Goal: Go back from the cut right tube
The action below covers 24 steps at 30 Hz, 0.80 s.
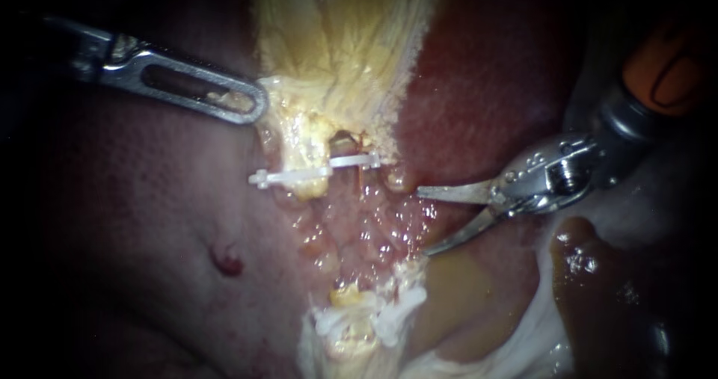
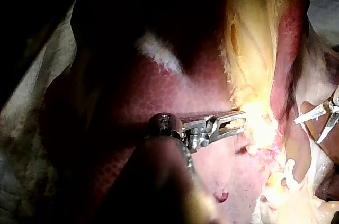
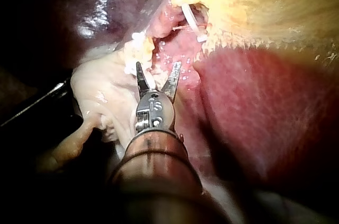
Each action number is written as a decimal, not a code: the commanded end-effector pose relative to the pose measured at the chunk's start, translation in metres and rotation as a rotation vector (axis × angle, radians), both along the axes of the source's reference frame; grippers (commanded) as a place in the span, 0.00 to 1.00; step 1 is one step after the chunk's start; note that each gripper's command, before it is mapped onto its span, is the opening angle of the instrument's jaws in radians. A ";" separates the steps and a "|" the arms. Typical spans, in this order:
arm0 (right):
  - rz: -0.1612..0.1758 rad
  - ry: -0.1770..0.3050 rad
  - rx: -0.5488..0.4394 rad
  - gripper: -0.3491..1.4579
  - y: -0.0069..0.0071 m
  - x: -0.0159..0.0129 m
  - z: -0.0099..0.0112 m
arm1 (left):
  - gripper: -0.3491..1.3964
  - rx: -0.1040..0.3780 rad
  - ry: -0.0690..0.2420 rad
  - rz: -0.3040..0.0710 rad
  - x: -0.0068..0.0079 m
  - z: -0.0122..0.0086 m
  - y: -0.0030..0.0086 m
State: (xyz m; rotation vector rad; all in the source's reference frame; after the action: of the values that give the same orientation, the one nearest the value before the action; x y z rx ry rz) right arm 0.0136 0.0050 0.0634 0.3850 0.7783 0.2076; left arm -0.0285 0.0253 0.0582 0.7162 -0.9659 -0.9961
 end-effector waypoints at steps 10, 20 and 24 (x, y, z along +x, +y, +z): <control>0.008 -0.014 -0.007 0.99 0.0005 -0.0012 0.0003 | 0.00 0.000 0.009 0.011 -0.0009 0.0009 -0.0006; 0.007 -0.016 0.002 0.99 0.0018 -0.0027 -0.0004 | 0.00 0.027 0.016 0.041 -0.0037 0.0048 -0.0022; 0.008 -0.016 0.005 0.99 0.0022 -0.0031 -0.0006 | 0.00 0.026 0.012 0.050 -0.0048 0.0060 -0.0026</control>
State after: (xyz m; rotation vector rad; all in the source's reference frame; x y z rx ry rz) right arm 0.0104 0.0073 0.0628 0.3850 0.7628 0.2197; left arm -0.0335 0.0226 0.0643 0.7520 -0.9217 -0.9684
